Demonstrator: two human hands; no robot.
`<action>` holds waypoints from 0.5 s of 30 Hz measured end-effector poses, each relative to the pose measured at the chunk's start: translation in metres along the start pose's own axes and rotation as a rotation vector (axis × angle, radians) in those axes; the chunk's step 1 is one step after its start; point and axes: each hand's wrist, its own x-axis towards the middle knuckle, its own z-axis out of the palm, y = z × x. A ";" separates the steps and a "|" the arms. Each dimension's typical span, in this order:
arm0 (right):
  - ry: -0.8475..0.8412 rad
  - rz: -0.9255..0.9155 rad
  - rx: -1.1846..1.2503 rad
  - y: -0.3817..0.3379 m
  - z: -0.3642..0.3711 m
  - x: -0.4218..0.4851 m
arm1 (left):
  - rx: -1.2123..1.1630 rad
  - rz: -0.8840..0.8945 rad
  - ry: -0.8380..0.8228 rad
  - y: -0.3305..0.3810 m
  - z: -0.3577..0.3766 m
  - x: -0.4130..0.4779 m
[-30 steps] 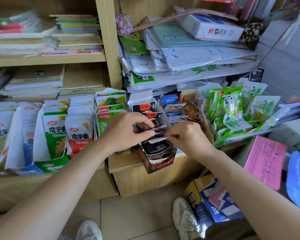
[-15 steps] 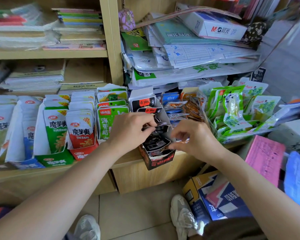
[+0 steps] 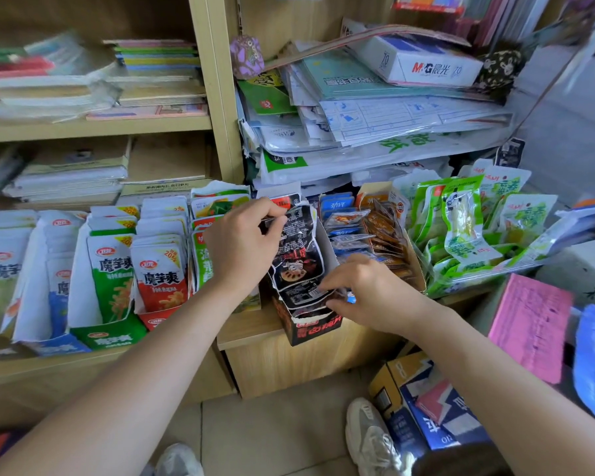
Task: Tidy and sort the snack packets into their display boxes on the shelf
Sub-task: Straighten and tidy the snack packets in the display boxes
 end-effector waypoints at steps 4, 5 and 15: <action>-0.044 -0.035 0.001 -0.005 -0.006 0.003 | 0.012 -0.008 0.046 -0.001 0.007 0.003; -0.049 -0.024 0.010 -0.003 -0.008 0.005 | 0.012 -0.006 0.058 -0.001 0.008 0.004; -0.074 0.090 -0.086 -0.001 0.007 0.022 | -0.045 0.017 0.104 -0.006 0.012 0.013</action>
